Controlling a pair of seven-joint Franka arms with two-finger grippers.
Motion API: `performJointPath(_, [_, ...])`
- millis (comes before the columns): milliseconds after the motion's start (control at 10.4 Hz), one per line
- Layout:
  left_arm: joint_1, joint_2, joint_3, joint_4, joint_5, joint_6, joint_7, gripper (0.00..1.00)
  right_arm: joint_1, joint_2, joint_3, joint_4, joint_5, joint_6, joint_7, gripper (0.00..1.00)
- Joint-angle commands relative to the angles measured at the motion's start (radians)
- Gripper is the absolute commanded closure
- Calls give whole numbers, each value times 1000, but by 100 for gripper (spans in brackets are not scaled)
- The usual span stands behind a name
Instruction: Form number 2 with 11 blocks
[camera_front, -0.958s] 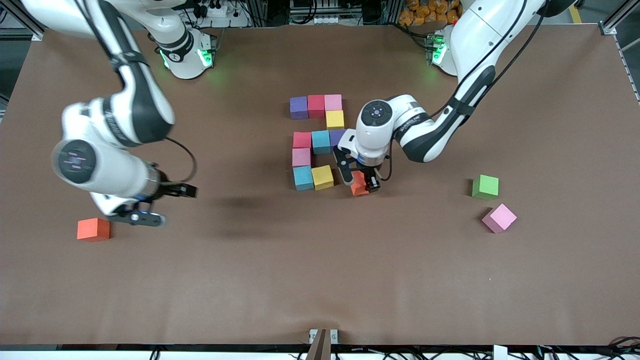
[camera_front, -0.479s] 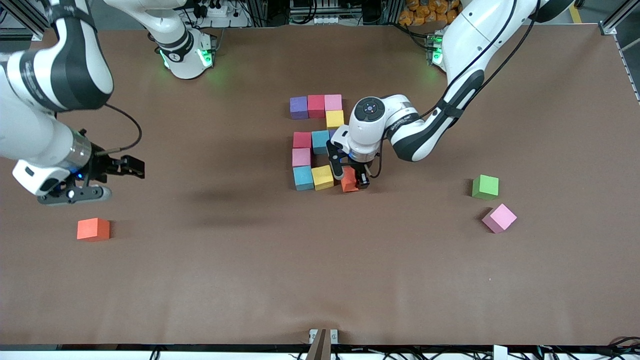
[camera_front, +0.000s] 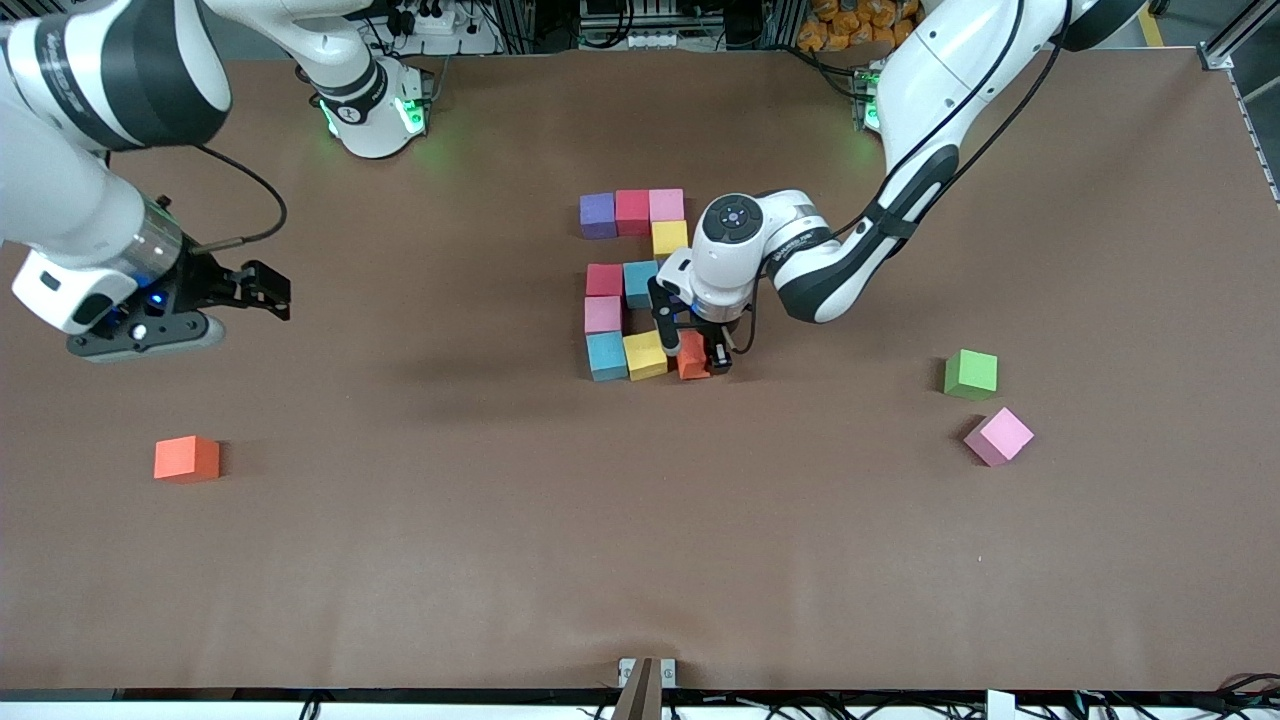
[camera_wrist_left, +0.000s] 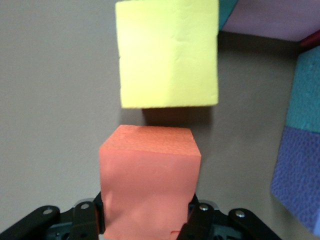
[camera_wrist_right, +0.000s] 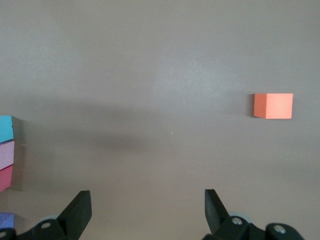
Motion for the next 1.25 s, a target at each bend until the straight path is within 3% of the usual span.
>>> performJointPath(0, [-13, 22, 1, 23, 33, 6, -13, 53, -2, -25, -35, 48, 13, -9, -92, 0])
performJointPath(288, [-13, 29, 3, 30, 33, 5, -11, 52, -7, -6, -51, 198, 17, -100, -97, 0])
performJointPath(575, [-21, 41, 3, 41, 33, 5, -19, 52, -38, -6, -58, 206, 16, -106, -95, 0])
performJointPath(767, [-27, 48, 4, 46, 31, 5, -24, 34, -30, -5, -98, 246, 16, -168, -88, 0])
performJointPath(1150, [-36, 69, 4, 64, 31, 5, -25, 34, -36, 3, -109, 274, 16, -206, 26, 0])
